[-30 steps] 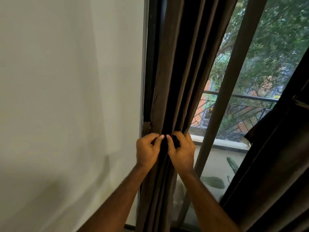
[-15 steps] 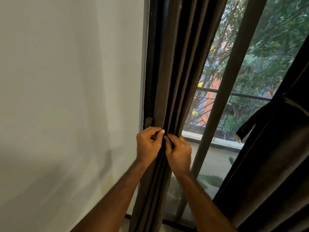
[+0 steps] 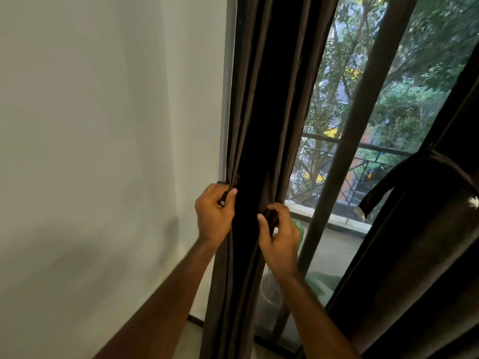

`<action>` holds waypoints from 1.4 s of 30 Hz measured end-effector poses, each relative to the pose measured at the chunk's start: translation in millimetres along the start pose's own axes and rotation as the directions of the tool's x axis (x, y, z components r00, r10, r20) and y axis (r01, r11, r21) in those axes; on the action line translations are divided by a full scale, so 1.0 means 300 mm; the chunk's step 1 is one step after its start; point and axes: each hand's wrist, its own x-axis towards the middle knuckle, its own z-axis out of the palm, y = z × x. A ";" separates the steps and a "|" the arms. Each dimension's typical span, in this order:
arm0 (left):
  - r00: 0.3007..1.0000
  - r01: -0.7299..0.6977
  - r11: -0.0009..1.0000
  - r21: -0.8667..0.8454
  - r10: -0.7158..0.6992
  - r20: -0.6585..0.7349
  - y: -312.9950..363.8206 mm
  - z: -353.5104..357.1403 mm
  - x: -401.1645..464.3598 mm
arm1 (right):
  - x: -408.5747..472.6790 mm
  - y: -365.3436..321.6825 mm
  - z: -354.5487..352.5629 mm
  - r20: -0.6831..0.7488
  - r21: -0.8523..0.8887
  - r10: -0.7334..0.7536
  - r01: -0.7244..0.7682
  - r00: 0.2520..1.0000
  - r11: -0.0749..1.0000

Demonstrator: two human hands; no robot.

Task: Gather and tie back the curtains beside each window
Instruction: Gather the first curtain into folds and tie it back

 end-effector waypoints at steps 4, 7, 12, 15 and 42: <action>0.996 -0.035 0.999 0.000 0.035 0.081 -0.001 -0.029 0.001 | -0.029 -0.026 0.004 -0.034 0.113 0.123 -0.119 0.992 0.986; 0.992 -0.065 0.998 0.010 0.063 0.111 0.011 -0.015 -0.011 | -0.021 -0.023 0.021 -0.085 0.054 0.096 -0.092 0.992 0.994; 0.981 -0.086 0.996 -0.031 0.090 0.171 0.035 0.020 -0.035 | -0.013 -0.010 0.079 -0.083 -0.180 -0.034 0.018 0.996 0.984; 0.974 -0.090 0.993 -0.073 0.103 0.202 0.035 0.029 -0.034 | -0.002 -0.016 0.101 -0.069 -0.306 -0.045 0.022 0.997 0.952; 0.981 -0.089 0.995 -0.038 0.095 0.166 -0.043 -0.019 0.028 | -0.023 -0.007 0.063 -0.317 -0.216 0.079 -0.153 0.945 0.964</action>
